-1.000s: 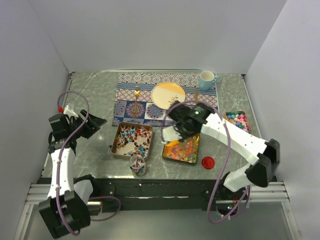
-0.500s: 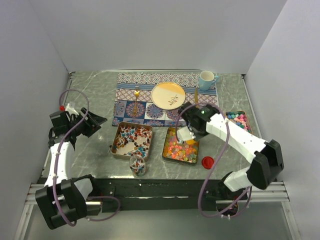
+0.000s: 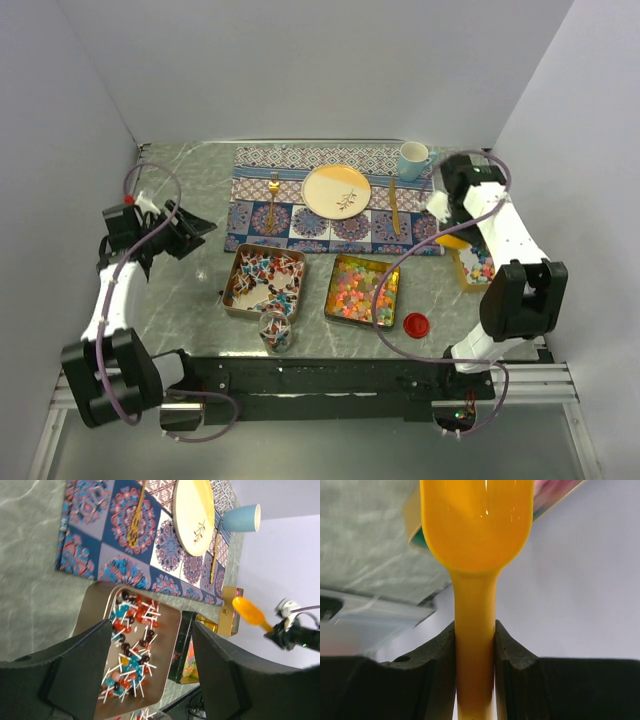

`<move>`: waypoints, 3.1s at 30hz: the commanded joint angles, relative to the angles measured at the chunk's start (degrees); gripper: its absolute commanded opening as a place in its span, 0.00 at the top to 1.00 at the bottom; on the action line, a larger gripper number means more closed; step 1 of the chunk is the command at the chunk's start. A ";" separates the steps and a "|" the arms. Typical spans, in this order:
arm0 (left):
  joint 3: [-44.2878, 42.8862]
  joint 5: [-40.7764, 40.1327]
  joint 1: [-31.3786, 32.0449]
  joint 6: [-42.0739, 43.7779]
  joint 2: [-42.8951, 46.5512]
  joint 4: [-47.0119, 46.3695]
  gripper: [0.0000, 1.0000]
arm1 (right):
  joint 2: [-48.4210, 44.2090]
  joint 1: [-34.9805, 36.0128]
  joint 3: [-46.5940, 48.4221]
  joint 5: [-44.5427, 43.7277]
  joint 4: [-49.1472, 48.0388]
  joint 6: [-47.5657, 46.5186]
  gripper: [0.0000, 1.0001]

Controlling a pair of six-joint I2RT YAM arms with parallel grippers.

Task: Pack the candies
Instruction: Scoop the fake candies from the storage box.

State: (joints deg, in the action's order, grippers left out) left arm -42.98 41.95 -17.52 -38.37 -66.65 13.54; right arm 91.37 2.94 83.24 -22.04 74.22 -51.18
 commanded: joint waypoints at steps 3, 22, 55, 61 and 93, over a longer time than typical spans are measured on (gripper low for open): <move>-8.60 1.55 2.84 1.20 -9.35 -3.34 0.30 | -6.91 -10.48 -4.84 -5.90 8.58 5.74 1.00; -15.63 -1.96 3.72 0.49 -21.50 -2.47 0.31 | 5.11 -18.76 -6.87 -11.44 9.02 12.32 1.00; -18.02 -3.81 3.89 1.63 -23.79 -0.27 0.32 | 27.19 -9.00 10.01 1.64 8.49 25.08 1.00; -18.10 -5.30 4.25 3.30 -22.38 0.08 0.32 | 28.42 -11.72 8.07 12.71 7.96 24.72 1.00; -23.99 -2.84 4.25 13.41 -23.52 5.97 0.32 | 13.93 -22.19 -9.67 34.43 -16.90 13.56 1.00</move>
State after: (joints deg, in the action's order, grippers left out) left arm -64.25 37.36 -13.41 -26.50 -89.86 19.27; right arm 109.65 -17.82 77.36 5.61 62.48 -35.33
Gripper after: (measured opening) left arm 0.680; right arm 0.351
